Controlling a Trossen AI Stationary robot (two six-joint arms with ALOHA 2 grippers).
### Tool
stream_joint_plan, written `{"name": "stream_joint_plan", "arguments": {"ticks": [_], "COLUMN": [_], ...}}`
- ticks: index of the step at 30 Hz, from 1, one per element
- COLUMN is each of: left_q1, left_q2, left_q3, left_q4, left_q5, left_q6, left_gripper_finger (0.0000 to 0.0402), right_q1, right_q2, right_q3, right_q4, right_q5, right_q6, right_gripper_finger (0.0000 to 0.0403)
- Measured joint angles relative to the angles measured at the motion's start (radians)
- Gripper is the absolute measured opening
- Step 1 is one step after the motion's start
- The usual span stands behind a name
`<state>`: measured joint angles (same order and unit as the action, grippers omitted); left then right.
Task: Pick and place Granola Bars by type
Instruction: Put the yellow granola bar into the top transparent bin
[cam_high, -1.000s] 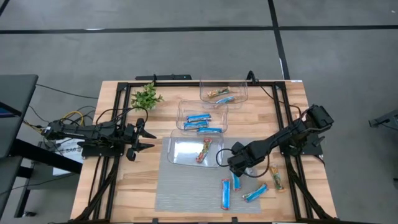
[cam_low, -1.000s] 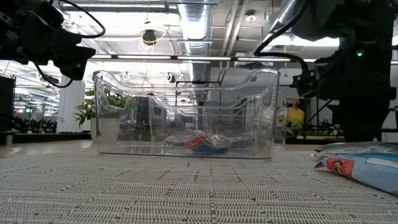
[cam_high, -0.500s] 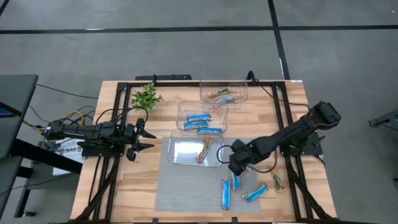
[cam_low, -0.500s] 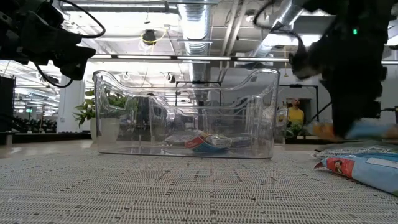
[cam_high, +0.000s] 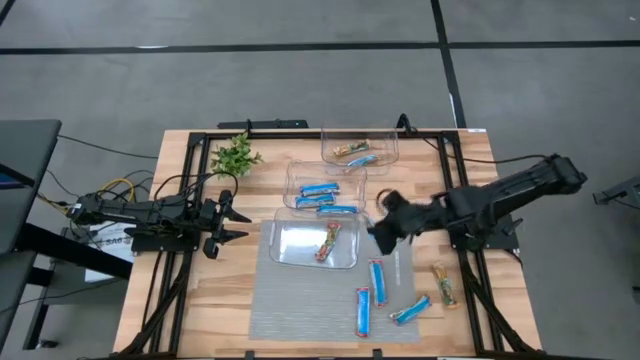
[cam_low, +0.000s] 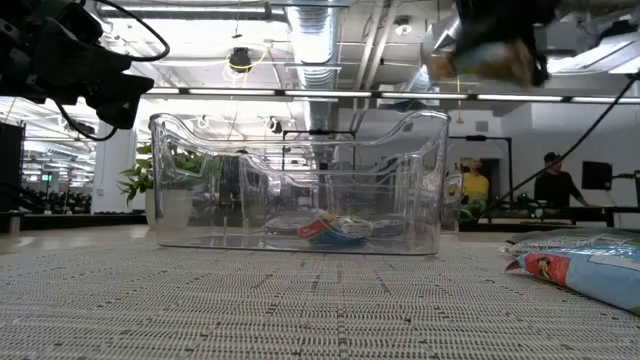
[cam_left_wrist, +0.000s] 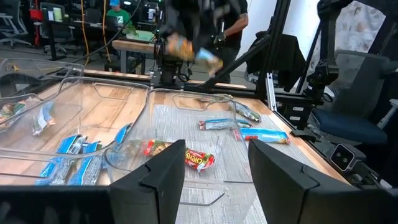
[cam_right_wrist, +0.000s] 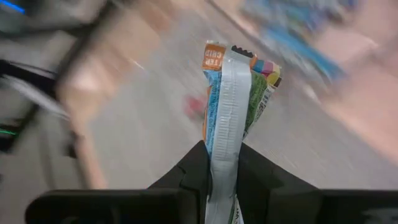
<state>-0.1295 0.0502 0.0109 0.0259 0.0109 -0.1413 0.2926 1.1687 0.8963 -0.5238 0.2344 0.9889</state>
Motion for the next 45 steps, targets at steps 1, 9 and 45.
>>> {"name": "stream_joint_plan", "arguments": {"ticks": [1,9,45], "left_q1": [0.000,0.000,0.000], "left_q2": [0.000,0.000,0.000], "left_q3": [0.000,0.000,0.000], "left_q4": [0.000,0.000,-0.002], "left_q5": [0.000,0.000,-0.013], "left_q6": [0.001,0.007,0.003], "left_gripper_finger": [0.0168,0.0168,0.0168], "right_q1": [-0.011,-0.103,-0.866], "right_q2": [-0.027,-0.169,0.164], "right_q3": [0.000,0.000,0.028], "right_q4": [0.032,0.220,0.413], "right_q5": [0.000,-0.006,-0.024], "right_q6": [-0.024,-0.172,-0.703], "right_gripper_finger": [0.0055,0.0055,0.0055]}}
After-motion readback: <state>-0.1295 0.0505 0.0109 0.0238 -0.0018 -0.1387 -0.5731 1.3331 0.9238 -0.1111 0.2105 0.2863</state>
